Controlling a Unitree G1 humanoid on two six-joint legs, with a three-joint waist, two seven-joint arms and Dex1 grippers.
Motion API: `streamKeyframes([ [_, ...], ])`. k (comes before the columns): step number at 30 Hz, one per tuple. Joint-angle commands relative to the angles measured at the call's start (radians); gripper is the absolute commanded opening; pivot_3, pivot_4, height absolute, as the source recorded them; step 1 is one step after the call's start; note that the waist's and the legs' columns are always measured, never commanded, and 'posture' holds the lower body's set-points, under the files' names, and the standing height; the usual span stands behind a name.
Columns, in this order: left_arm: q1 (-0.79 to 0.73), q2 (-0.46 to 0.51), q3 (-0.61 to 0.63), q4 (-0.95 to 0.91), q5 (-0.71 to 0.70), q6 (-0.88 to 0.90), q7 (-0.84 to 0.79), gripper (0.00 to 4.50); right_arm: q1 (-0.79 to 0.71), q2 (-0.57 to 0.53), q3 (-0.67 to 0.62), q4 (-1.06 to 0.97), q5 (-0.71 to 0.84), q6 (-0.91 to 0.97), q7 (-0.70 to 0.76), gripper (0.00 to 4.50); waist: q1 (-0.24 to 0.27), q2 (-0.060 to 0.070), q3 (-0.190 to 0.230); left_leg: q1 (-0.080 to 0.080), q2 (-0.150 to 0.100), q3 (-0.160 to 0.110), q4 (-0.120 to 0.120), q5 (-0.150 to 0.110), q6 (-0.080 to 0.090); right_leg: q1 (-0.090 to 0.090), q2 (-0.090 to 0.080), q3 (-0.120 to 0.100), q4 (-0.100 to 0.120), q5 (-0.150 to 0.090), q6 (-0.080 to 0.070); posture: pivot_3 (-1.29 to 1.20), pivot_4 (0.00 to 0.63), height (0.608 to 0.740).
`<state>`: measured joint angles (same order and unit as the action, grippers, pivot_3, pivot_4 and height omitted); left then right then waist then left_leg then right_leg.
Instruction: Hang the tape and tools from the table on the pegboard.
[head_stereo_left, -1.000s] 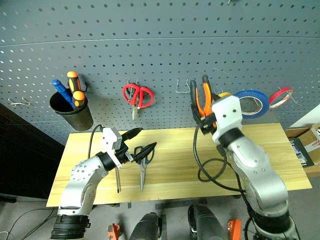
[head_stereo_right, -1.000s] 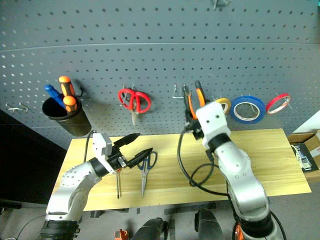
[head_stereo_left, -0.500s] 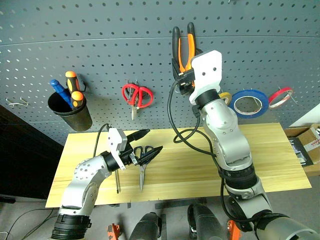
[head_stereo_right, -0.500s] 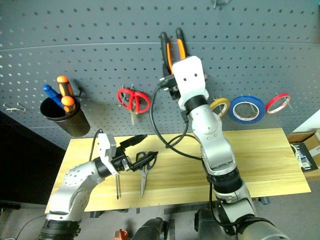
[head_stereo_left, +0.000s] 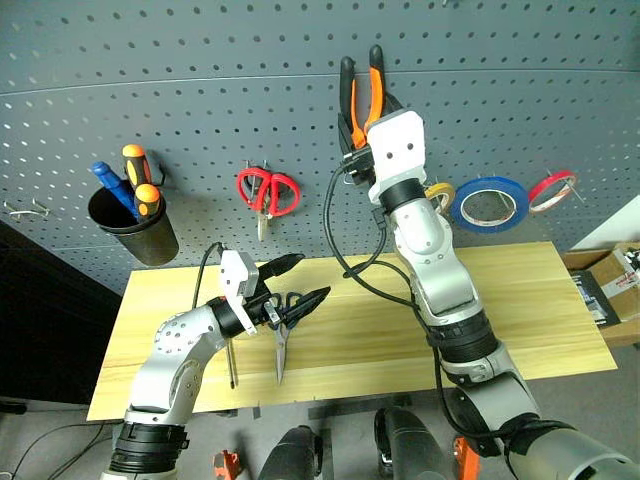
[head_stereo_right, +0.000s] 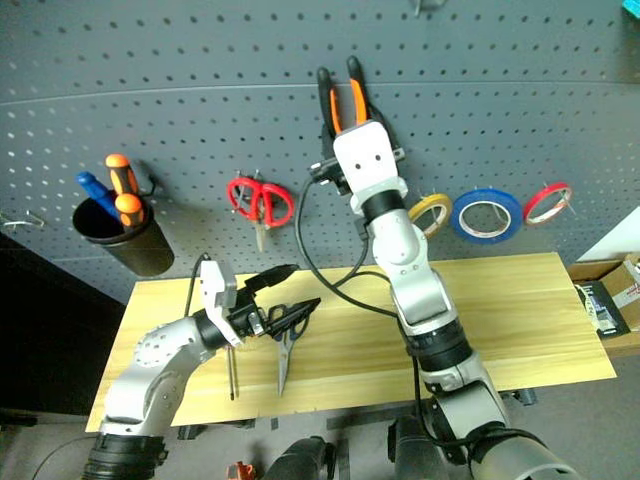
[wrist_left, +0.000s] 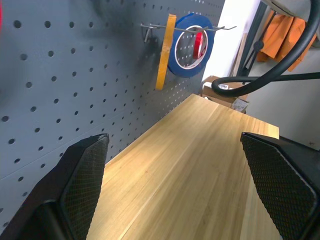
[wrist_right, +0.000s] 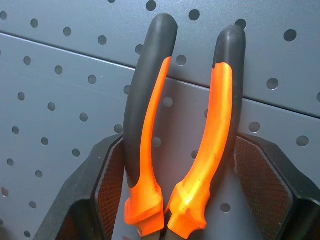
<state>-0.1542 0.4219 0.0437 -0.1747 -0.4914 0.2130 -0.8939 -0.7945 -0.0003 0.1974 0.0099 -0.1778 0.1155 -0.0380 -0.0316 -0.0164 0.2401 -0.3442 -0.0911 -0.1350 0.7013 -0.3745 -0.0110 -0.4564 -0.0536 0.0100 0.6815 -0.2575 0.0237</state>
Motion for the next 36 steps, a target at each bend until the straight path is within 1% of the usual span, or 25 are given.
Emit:
streamKeyframes([
  [1, -0.004, -0.006, -0.005, -0.043, -0.015, -0.002, 0.005, 4.50, -0.025, 0.014, -0.011, -0.019, -0.016, -0.039, -0.016, 3.05, 0.000, 0.000, 0.000, 0.000, 0.000, 0.000, 0.000, 0.000, 0.000, 0.000, 0.000, 0.000, 0.000, 0.000, 0.000, 0.07, 0.206, 0.740],
  [9, 0.001, -0.016, -0.012, -0.047, -0.011, 0.001, 0.018, 4.50, 0.127, -0.013, -0.002, 0.010, -0.040, -0.070, -0.010, 3.05, 0.004, -0.001, -0.002, 0.000, 0.000, 0.000, -0.001, 0.000, 0.000, 0.000, 0.000, -0.001, -0.001, 0.000, 0.000, 0.07, 0.211, 0.740],
  [16, -0.015, -0.023, -0.013, -0.033, -0.003, 0.018, 0.049, 4.50, 0.144, 0.004, -0.022, -0.006, -0.014, -0.038, 0.001, 3.04, 0.005, -0.002, -0.007, -0.001, 0.000, -0.001, 0.000, 0.000, 0.000, 0.000, -0.001, -0.002, 0.000, 0.000, 0.000, 0.06, 0.212, 0.740],
  [17, -0.018, -0.025, -0.012, -0.029, 0.002, 0.023, 0.058, 4.50, 0.147, 0.006, -0.025, -0.012, -0.009, -0.033, 0.004, 3.76, 0.005, -0.002, -0.008, -0.001, 0.000, -0.001, 0.000, 0.000, 0.000, 0.000, -0.001, -0.002, -0.001, 0.000, 0.000, 0.06, 0.212, 0.740],
  [19, -0.023, -0.024, -0.011, -0.022, 0.016, 0.036, 0.085, 4.50, 0.155, 0.010, -0.030, -0.033, 0.000, -0.009, 0.016, 4.37, 0.004, -0.003, -0.008, -0.001, 0.000, -0.001, 0.000, 0.000, 0.000, 0.000, -0.001, -0.002, -0.001, 0.000, 0.000, 0.06, 0.212, 0.740],
  [20, -0.023, -0.022, -0.012, -0.019, 0.023, 0.045, 0.098, 4.50, 0.161, 0.010, -0.031, -0.049, 0.006, 0.020, 0.030, 4.44, 0.003, -0.003, -0.008, -0.001, 0.000, -0.001, 0.000, 0.000, 0.000, 0.000, -0.001, -0.001, -0.001, 0.000, 0.000, 0.06, 0.212, 0.740],
  [24, -0.015, -0.012, -0.021, -0.018, 0.052, 0.100, 0.147, 4.50, 0.206, -0.007, -0.030, -0.164, 0.051, 0.200, 0.118, 4.44, 0.003, -0.003, -0.009, -0.001, 0.000, -0.001, 0.000, 0.000, 0.000, 0.000, 0.000, -0.002, -0.001, 0.000, 0.000, 0.06, 0.216, 0.740],
  [31, 0.004, 0.028, -0.068, -0.034, 0.131, 0.193, 0.204, 4.50, 0.340, -0.105, -0.029, -0.488, 0.136, 0.514, 0.271, 4.44, 0.005, -0.003, -0.009, -0.001, 0.000, -0.002, 0.000, 0.000, 0.000, 0.000, 0.000, -0.001, -0.001, 0.000, 0.000, 0.05, 0.220, 0.740],
  [34, 0.016, 0.068, -0.102, -0.061, 0.155, 0.247, 0.199, 4.50, 0.379, -0.149, -0.047, -0.607, 0.220, 0.652, 0.342, 4.44, 0.004, -0.003, -0.009, -0.001, 0.000, -0.002, 0.000, 0.000, 0.000, 0.000, 0.000, -0.001, -0.001, 0.000, 0.000, 0.04, 0.224, 0.740],
  [36, 0.031, 0.111, -0.142, -0.094, 0.200, 0.326, 0.225, 4.50, 0.412, -0.174, -0.086, -0.693, 0.314, 0.783, 0.394, 4.44, 0.002, -0.003, -0.009, -0.001, 0.000, -0.002, 0.000, 0.000, 0.000, 0.000, 0.000, -0.001, -0.001, 0.000, 0.000, 0.04, 0.227, 0.740],
])
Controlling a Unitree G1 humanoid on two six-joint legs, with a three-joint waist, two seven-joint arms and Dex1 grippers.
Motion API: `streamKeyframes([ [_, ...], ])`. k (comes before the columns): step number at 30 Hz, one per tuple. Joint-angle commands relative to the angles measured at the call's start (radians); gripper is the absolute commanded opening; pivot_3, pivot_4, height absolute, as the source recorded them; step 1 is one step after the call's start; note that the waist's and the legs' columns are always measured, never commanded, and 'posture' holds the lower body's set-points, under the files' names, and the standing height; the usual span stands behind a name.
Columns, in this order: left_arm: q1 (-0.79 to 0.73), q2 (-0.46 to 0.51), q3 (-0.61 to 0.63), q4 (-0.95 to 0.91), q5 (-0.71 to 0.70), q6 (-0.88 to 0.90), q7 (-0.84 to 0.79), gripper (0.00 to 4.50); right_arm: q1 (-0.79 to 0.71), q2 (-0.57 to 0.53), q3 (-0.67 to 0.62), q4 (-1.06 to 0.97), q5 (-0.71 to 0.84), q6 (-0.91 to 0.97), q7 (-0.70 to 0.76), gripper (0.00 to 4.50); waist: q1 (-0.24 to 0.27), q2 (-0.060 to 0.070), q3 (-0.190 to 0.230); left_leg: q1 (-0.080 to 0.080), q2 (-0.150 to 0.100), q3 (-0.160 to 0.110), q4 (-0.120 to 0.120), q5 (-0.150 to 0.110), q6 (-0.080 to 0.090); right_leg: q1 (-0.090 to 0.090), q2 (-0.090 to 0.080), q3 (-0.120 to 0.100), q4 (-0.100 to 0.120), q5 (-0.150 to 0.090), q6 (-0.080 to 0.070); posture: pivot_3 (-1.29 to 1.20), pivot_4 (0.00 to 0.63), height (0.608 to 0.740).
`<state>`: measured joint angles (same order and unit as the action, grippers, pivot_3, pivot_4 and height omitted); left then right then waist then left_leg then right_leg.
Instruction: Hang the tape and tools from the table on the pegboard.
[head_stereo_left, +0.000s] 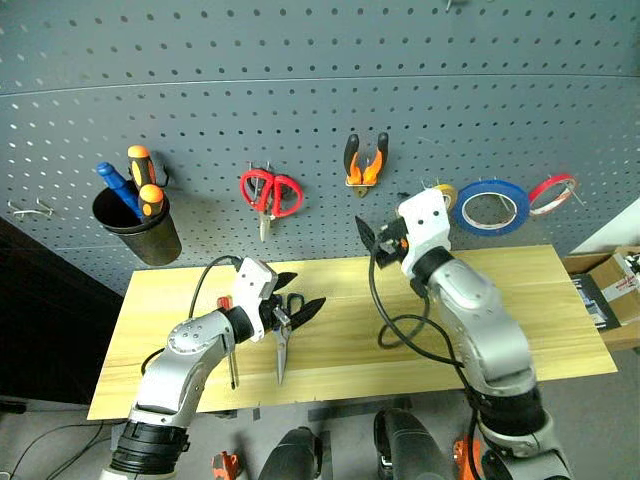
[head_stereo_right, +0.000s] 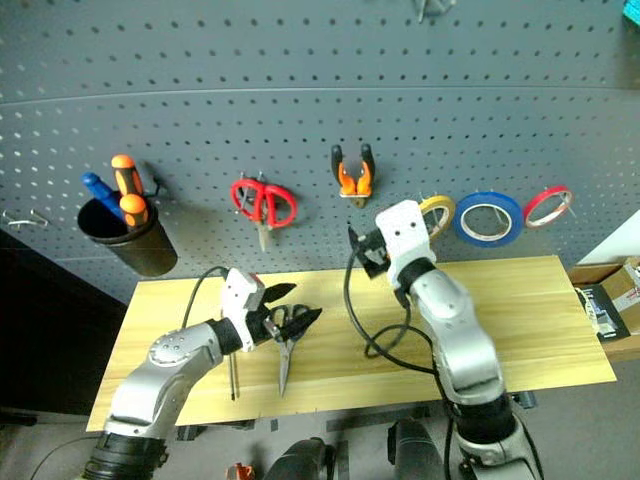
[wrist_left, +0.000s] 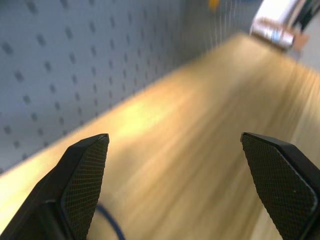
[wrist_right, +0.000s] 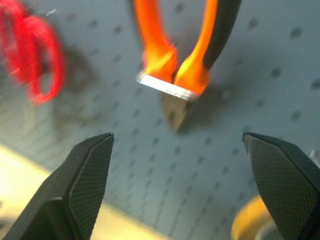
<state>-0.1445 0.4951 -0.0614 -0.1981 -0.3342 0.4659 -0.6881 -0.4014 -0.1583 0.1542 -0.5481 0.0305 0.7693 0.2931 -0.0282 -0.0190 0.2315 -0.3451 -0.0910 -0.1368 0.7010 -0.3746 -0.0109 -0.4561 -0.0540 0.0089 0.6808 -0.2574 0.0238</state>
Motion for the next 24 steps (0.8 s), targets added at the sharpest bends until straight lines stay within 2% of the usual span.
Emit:
streamKeyframes([
  [1, 0.028, 0.057, -0.059, -0.084, 0.071, 0.129, 0.047, 4.50, 0.038, -0.035, -0.058, -0.174, 0.151, 0.190, 0.092, 4.44, -0.001, 0.000, 0.000, 0.000, 0.000, 0.000, -0.001, 0.000, 0.000, 0.000, 0.000, 0.000, 0.000, 0.000, 0.000, 0.04, 0.228, 0.740],
  [4, 0.033, 0.065, -0.098, -0.110, 0.130, 0.261, 0.133, 4.50, 0.089, -0.091, -0.090, -0.239, 0.248, 0.328, 0.145, 4.44, 0.001, 0.000, 0.000, 0.000, 0.000, 0.000, -0.001, 0.000, 0.000, 0.000, 0.000, 0.000, 0.000, 0.000, 0.000, 0.04, 0.229, 0.740],
  [7, 0.034, 0.034, -0.096, -0.122, 0.175, 0.347, 0.230, 4.50, 0.135, -0.169, -0.085, -0.258, 0.281, 0.418, 0.157, 4.44, 0.005, 0.000, 0.000, 0.000, 0.000, 0.000, -0.001, 0.000, 0.000, 0.000, 0.000, 0.000, 0.000, 0.000, 0.000, 0.03, 0.231, 0.740],
  [14, 0.032, -0.010, -0.104, -0.115, 0.200, 0.583, 0.329, 4.50, 0.152, -0.195, -0.071, -0.281, 0.338, 0.475, 0.136, 4.44, 0.003, 0.000, 0.000, 0.000, 0.000, 0.001, -0.001, 0.000, 0.000, 0.000, 0.000, 0.001, 0.000, 0.000, 0.000, 0.02, 0.233, 0.740],
  [24, -0.041, -0.159, -0.094, 0.075, 0.256, 0.598, 0.464, 4.50, 0.144, -0.212, -0.063, -0.288, 0.379, 0.485, 0.119, 4.44, 0.012, -0.001, -0.001, 0.000, -0.001, 0.000, 0.000, 0.000, 0.000, 0.001, 0.000, 0.000, 0.000, 0.000, 0.000, -0.01, 0.230, 0.740],
])
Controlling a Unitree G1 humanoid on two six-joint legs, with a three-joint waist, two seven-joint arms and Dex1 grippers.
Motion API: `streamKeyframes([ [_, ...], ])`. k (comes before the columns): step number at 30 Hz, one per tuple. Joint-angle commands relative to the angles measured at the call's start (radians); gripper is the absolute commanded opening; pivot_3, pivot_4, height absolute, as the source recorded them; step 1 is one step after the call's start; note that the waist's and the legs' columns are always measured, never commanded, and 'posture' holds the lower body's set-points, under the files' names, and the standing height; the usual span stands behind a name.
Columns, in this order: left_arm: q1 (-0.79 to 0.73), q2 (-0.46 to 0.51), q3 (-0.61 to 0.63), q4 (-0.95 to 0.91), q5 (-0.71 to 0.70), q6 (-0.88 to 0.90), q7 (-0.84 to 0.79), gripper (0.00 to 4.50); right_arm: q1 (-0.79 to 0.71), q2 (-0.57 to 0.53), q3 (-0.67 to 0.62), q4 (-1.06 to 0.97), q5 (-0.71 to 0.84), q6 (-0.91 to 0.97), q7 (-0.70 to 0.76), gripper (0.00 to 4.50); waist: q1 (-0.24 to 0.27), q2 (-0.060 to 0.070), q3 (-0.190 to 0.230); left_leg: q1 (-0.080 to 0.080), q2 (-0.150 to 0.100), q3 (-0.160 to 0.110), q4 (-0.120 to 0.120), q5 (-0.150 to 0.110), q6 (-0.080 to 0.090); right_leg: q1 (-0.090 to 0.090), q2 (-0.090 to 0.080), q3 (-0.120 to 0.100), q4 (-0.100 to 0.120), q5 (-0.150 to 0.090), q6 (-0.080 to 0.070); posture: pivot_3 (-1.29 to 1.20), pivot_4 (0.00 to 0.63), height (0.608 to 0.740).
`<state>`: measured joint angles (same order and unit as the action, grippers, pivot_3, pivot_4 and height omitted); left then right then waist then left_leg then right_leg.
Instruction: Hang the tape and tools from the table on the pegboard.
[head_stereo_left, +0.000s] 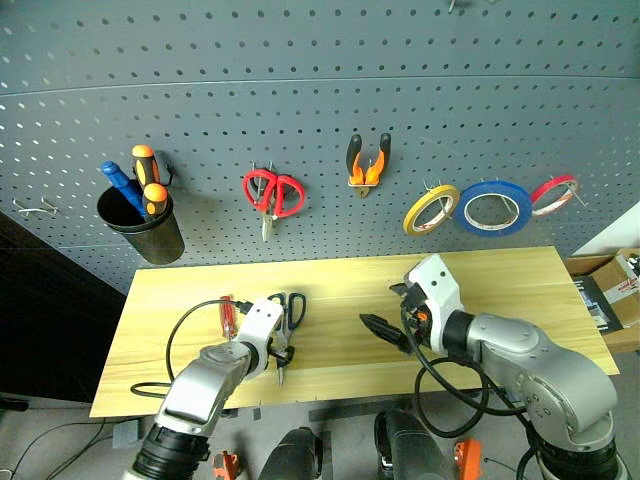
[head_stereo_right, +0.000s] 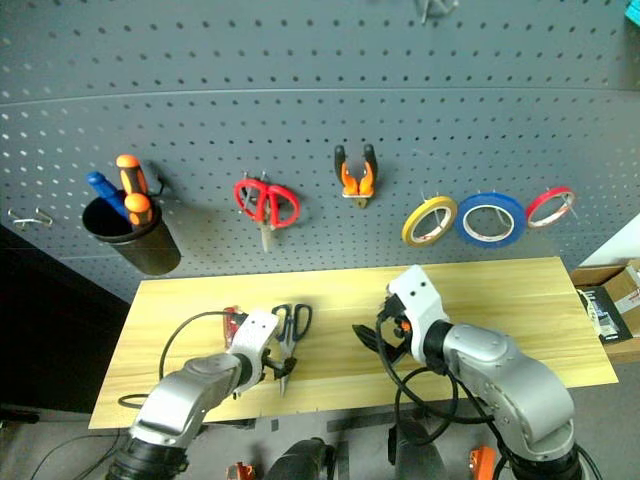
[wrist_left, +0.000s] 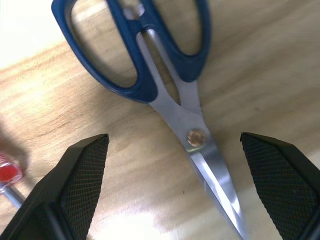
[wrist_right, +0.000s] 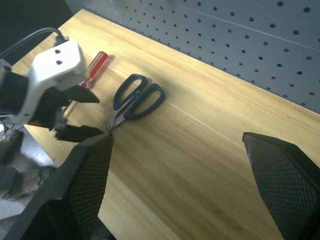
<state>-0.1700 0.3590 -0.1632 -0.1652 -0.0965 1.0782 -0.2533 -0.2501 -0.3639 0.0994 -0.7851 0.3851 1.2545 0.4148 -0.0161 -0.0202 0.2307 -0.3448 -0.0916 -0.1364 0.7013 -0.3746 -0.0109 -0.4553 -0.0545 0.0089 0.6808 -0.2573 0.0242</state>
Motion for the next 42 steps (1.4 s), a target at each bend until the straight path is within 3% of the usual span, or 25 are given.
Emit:
streamKeyframes([
  [1, -0.023, -0.035, 0.008, 0.061, 0.021, -0.012, 0.036, 4.50, -0.007, -0.009, -0.008, -0.052, 0.028, 0.000, -0.006, 4.44, 0.001, 0.000, -0.001, 0.000, 0.000, 0.000, 0.000, 0.000, 0.000, 0.000, 0.000, 0.000, 0.000, 0.000, 0.000, -0.01, 0.229, 0.740],
  [7, -0.034, -0.081, 0.010, 0.106, 0.020, -0.004, 0.047, 4.50, -0.012, -0.024, -0.021, -0.060, 0.051, 0.007, -0.016, 4.44, 0.001, 0.001, -0.009, 0.000, 0.000, 0.000, 0.000, 0.000, 0.000, 0.001, 0.000, 0.000, 0.000, 0.000, 0.000, -0.03, 0.228, 0.740],
  [10, -0.024, -0.082, 0.016, 0.097, 0.034, -0.003, 0.061, 3.93, -0.014, -0.038, -0.029, -0.061, 0.060, 0.008, -0.016, 4.50, 0.001, 0.001, -0.015, 0.001, 0.000, 0.000, 0.000, 0.000, 0.000, 0.001, 0.000, 0.000, 0.000, 0.000, 0.000, -0.03, 0.225, 0.740],
  [20, 0.032, 0.004, 0.042, 0.079, 0.014, -0.147, -0.032, 0.86, -0.018, -0.045, -0.099, -0.058, 0.121, 0.026, -0.022, 4.50, -0.002, 0.001, -0.016, 0.004, 0.000, 0.000, 0.000, 0.000, 0.000, 0.004, 0.000, 0.000, 0.000, 0.000, 0.000, -0.04, 0.214, 0.740],
  [21, 0.035, 0.013, 0.047, 0.089, 0.015, -0.167, -0.039, 0.71, -0.017, -0.044, -0.105, -0.058, 0.128, 0.027, -0.023, 4.50, -0.002, 0.001, -0.016, 0.004, 0.000, 0.000, 0.000, 0.000, 0.000, 0.004, 0.000, 0.000, 0.000, 0.000, 0.000, -0.04, 0.212, 0.740],
  [28, 0.064, 0.069, 0.073, 0.114, 0.013, -0.316, -0.108, 0.71, 0.011, -0.071, -0.101, -0.070, 0.142, -0.004, -0.023, 4.50, -0.001, 0.001, -0.016, 0.004, 0.000, 0.000, 0.000, 0.000, 0.000, 0.004, 0.000, 0.000, -0.001, 0.000, 0.000, -0.03, 0.207, 0.740],
  [32, 0.161, 0.189, 0.059, 0.044, 0.054, -0.648, -0.214, 0.71, 0.070, -0.145, -0.055, -0.117, 0.059, -0.223, 0.003, 4.50, -0.003, 0.001, -0.016, 0.004, 0.000, 0.000, -0.002, 0.000, 0.000, 0.003, 0.000, 0.000, -0.002, 0.000, 0.000, -0.02, 0.203, 0.740],
  [35, 0.210, 0.184, 0.122, 0.032, 0.017, -0.778, -0.221, 0.71, 0.134, -0.186, -0.029, -0.138, -0.008, -0.403, 0.027, 4.50, 0.002, 0.001, -0.016, 0.004, 0.001, 0.000, -0.003, 0.000, 0.000, 0.003, 0.000, 0.000, -0.002, 0.000, 0.000, -0.02, 0.203, 0.740],
  [42, 0.314, 0.235, 0.207, 0.012, 0.049, -1.257, -0.278, 0.71, 0.192, -0.144, -0.064, -0.186, 0.079, -0.496, 0.052, 4.50, 0.011, -0.001, -0.017, 0.004, 0.001, 0.000, -0.002, 0.000, 0.000, 0.005, 0.000, -0.001, -0.003, 0.000, 0.000, -0.01, 0.200, 0.740],
])
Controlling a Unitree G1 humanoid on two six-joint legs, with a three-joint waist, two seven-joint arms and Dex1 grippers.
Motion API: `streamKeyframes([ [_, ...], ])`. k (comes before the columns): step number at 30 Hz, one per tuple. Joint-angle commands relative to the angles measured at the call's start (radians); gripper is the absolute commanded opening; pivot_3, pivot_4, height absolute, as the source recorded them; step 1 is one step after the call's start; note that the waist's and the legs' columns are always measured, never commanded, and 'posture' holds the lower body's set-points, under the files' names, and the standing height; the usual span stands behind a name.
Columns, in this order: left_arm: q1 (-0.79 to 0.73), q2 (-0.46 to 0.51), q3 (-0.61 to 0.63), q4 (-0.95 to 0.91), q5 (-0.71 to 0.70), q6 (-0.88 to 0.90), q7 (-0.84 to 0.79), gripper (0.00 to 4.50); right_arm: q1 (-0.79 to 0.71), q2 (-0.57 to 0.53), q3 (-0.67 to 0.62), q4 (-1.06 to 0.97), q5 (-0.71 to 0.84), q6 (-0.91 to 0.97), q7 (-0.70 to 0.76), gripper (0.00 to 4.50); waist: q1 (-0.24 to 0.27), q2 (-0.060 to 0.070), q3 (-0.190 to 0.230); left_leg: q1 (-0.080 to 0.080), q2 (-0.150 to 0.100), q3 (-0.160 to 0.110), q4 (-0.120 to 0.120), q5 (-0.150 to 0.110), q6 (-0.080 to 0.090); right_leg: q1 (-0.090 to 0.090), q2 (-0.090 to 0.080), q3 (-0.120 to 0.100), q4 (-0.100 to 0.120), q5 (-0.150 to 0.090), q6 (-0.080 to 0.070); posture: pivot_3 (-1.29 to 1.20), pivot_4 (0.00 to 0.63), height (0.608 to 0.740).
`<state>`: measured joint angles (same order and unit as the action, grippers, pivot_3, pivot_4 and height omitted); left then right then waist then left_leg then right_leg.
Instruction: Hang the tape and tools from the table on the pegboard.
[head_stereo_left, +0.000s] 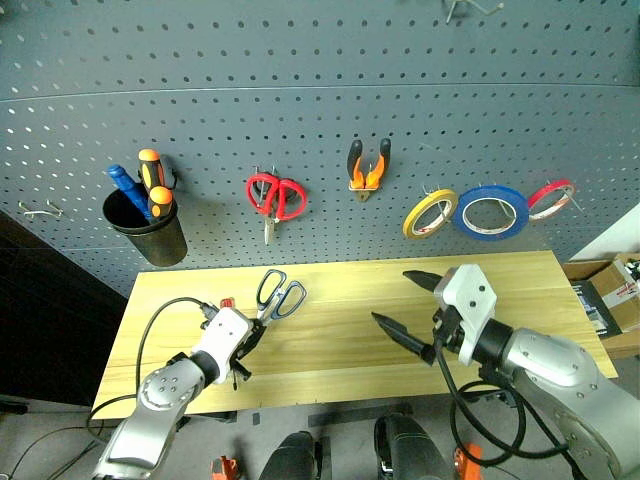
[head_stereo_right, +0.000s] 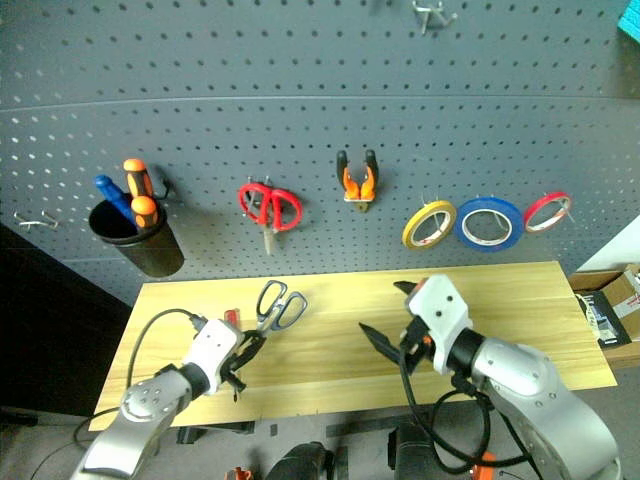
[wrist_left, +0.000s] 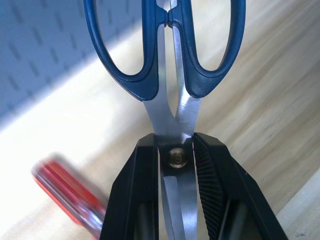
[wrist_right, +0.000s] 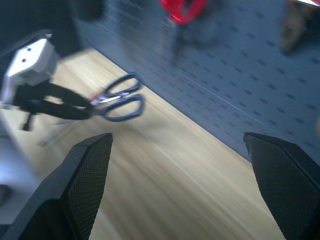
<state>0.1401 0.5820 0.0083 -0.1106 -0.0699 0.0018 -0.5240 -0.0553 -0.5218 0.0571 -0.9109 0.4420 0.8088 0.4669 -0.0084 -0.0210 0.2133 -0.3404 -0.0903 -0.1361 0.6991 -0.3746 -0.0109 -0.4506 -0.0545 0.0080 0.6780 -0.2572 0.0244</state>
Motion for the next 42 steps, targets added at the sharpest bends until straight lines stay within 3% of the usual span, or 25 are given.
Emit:
streamKeyframes([
  [1, 0.001, 0.012, 0.039, -0.045, 0.030, -0.236, -0.004, 0.71, -0.002, 0.016, -0.022, -0.056, 0.025, -0.065, 0.000, 4.50, 0.006, 0.000, 0.000, 0.002, 0.000, 0.000, 0.000, 0.000, 0.000, 0.002, 0.000, 0.000, 0.000, 0.000, 0.000, -0.01, 0.197, 0.740],
  [8, -0.070, -0.006, 0.067, -0.026, 0.045, -0.382, 0.028, 0.71, 0.000, 0.000, -0.005, -0.023, 0.010, -0.125, 0.016, 4.50, 0.012, -0.001, -0.001, 0.010, 0.000, -0.001, -0.002, 0.000, 0.000, 0.011, 0.000, -0.001, -0.004, 0.000, 0.001, 0.01, 0.185, 0.740],
  [22, -0.235, -0.109, 0.040, -0.011, 0.057, -0.293, 0.099, 0.71, -0.025, -0.013, 0.025, 0.053, -0.031, -0.214, 0.038, 4.50, 0.016, -0.002, -0.002, 0.010, 0.000, -0.001, -0.002, 0.000, 0.000, 0.010, 0.000, -0.001, -0.003, 0.000, 0.001, 0.01, 0.183, 0.740],
  [33, -0.049, -0.074, 0.042, -0.160, 0.044, -0.376, 0.035, 0.71, 0.015, -0.040, 0.008, 0.050, -0.027, -0.244, 0.058, 4.50, 0.014, -0.002, -0.002, 0.010, 0.000, 0.000, -0.003, 0.000, 0.000, 0.009, 0.000, 0.000, -0.004, 0.000, 0.001, 0.03, 0.169, 0.740],
  [42, -0.049, -0.086, 0.099, -0.177, 0.064, -0.309, 0.093, 0.71, -0.006, -0.047, 0.012, 0.081, -0.024, -0.270, 0.084, 4.50, 0.035, -0.005, -0.015, 0.011, 0.000, 0.000, -0.002, 0.000, 0.000, 0.011, 0.001, 0.000, -0.003, 0.000, 0.001, 0.06, 0.156, 0.740],
])
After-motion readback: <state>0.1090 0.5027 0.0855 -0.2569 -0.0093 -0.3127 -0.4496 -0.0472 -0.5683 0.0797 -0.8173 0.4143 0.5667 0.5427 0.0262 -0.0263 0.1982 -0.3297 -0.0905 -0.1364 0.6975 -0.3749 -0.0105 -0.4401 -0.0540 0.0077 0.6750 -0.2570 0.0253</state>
